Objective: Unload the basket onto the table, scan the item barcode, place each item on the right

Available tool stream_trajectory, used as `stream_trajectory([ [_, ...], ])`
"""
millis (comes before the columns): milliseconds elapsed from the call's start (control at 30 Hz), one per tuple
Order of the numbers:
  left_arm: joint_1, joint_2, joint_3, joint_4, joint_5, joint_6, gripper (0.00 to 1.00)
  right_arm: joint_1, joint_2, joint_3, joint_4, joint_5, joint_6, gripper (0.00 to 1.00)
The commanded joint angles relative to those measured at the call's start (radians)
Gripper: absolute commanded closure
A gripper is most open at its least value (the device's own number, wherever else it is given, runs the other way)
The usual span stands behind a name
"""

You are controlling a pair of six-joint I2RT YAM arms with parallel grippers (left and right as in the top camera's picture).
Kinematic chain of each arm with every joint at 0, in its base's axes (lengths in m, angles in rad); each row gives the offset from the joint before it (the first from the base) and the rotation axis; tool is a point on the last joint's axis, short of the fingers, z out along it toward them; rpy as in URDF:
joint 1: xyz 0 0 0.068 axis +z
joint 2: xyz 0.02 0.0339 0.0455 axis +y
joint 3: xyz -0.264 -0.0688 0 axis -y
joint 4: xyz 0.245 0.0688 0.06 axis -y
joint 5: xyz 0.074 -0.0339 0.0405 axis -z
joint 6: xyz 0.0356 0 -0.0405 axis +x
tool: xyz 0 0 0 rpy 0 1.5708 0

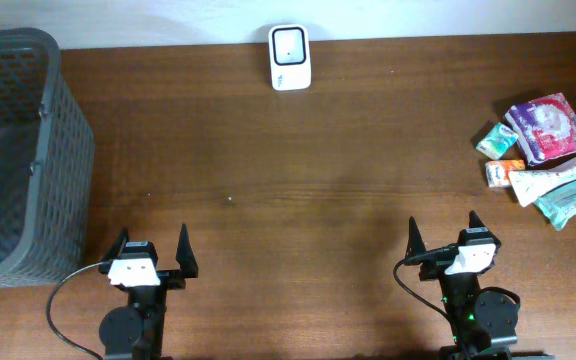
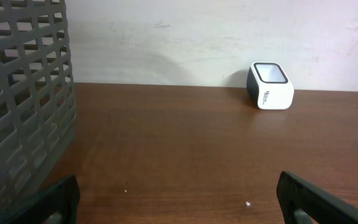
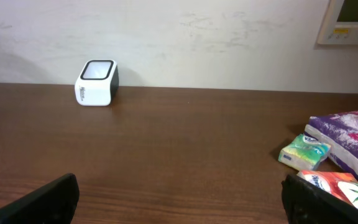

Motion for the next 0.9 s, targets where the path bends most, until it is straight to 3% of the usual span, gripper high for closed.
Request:
stream_trajectory([
  [0, -0.004, -0.009, -0.004, -0.005, -0.003, 0.016, 0.01, -0.008, -0.006, -0.009, -0.003, 0.009, 0.01, 0.01],
  [867, -0.004, -0.009, -0.004, -0.005, -0.003, 0.016, 0.01, -0.007, -0.006, -0.009, -0.003, 0.013, -0.013, 0.01],
])
